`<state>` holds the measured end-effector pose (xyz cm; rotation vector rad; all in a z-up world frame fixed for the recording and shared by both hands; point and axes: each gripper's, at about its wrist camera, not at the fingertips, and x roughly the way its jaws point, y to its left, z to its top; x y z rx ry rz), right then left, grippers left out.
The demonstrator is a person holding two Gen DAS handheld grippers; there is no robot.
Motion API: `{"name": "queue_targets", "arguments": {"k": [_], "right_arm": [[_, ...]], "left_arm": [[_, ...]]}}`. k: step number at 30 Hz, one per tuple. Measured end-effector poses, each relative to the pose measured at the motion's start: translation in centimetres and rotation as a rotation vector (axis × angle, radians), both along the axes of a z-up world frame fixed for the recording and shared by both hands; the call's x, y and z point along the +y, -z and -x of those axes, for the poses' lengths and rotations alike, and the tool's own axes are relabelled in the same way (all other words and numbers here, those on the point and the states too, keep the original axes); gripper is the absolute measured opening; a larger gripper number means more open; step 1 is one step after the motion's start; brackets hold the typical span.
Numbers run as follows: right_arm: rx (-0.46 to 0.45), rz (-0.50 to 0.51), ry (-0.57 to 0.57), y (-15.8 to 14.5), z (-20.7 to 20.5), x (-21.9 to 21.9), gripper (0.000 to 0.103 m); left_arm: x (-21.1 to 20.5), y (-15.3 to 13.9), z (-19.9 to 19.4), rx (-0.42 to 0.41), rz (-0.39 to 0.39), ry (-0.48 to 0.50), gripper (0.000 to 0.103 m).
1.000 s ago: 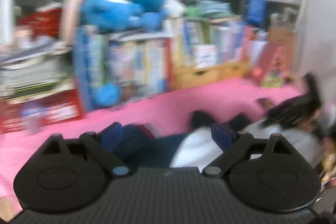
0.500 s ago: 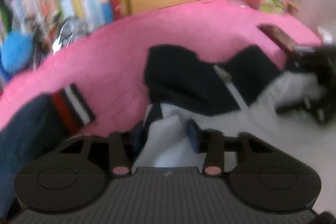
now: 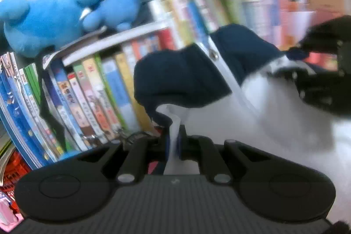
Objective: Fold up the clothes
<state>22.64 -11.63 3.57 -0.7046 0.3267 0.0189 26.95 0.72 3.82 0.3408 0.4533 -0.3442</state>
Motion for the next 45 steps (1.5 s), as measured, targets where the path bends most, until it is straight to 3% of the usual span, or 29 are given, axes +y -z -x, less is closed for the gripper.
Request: {"name": "queue_targets", "arguments": {"k": [3, 6, 7, 8, 10, 13, 15, 17, 20, 23, 27, 31, 32, 34, 36, 38, 41, 45], "right_arm": [[0.124, -0.034, 0.104, 4.1, -4.2, -0.3, 0.029], [0.265, -0.033, 0.151, 8.5, -5.8, -0.8, 0.046], [0.244, -0.034, 0.157, 9.0, -5.5, -0.8, 0.051], [0.223, -0.029, 0.165, 9.0, -5.1, -0.9, 0.062], [0.217, -0.050, 0.161, 7.8, -4.2, -1.2, 0.073], [0.147, -0.164, 0.150, 4.3, -1.5, -2.0, 0.076], [0.117, -0.293, 0.144, 1.6, 0.8, -2.9, 0.080], [0.138, -0.447, 0.107, -0.5, 3.3, -3.6, 0.084], [0.232, -0.617, -0.004, -1.3, 7.3, -2.9, 0.087], [0.314, -0.603, -0.101, 0.2, 10.6, 0.1, 0.087], [0.402, -0.487, -0.168, 3.7, 14.0, 4.4, 0.087], [0.471, -0.505, -0.086, 6.2, 15.1, 4.6, 0.087], [0.483, -0.516, -0.064, 6.6, 15.3, 4.4, 0.087], [0.472, -0.571, -0.035, 7.2, 15.7, 3.6, 0.091], [0.458, -0.625, -0.012, 7.8, 16.0, 2.9, 0.096], [0.443, -0.624, -0.004, 7.9, 16.1, 2.9, 0.099], [0.438, -0.621, 0.007, 8.2, 16.2, 2.9, 0.100], [0.437, -0.619, 0.013, 8.2, 16.4, 2.8, 0.102]], "left_arm": [[-0.9, 3.8, -3.4, 0.107, -0.045, -0.055, 0.011], [-1.7, 7.0, -4.5, 0.199, -0.083, -0.105, 0.016], [-1.6, 7.1, -4.0, 0.197, -0.081, -0.108, 0.017], [-1.5, 7.0, -3.4, 0.191, -0.076, -0.108, 0.019], [-0.5, 5.5, -2.0, 0.170, -0.026, -0.092, 0.020], [2.9, 1.9, 1.7, 0.115, 0.119, -0.093, 0.028], [5.2, 0.5, 4.5, 0.083, 0.160, -0.122, 0.031], [7.0, 0.5, 6.9, 0.056, 0.117, -0.174, 0.036], [8.5, 2.8, 9.9, 0.073, -0.043, -0.248, 0.038], [10.4, 5.0, 11.6, 0.125, -0.110, -0.280, 0.038], [11.8, 6.3, 12.9, 0.105, -0.273, -0.365, 0.038], [15.4, 7.5, 13.3, 0.128, -0.372, -0.508, 0.037], [16.5, 7.5, 13.6, 0.136, -0.360, -0.546, 0.037], [18.5, 6.1, 14.4, 0.149, -0.224, -0.592, 0.037], [19.4, 3.9, 15.3, 0.140, -0.019, -0.555, 0.037], [18.5, 2.3, 14.7, 0.137, 0.097, -0.483, 0.043], [15.4, 1.6, 11.6, 0.132, 0.082, -0.398, 0.053], [12.0, 3.4, 5.4, 0.251, 0.066, -0.418, 0.053]]}}
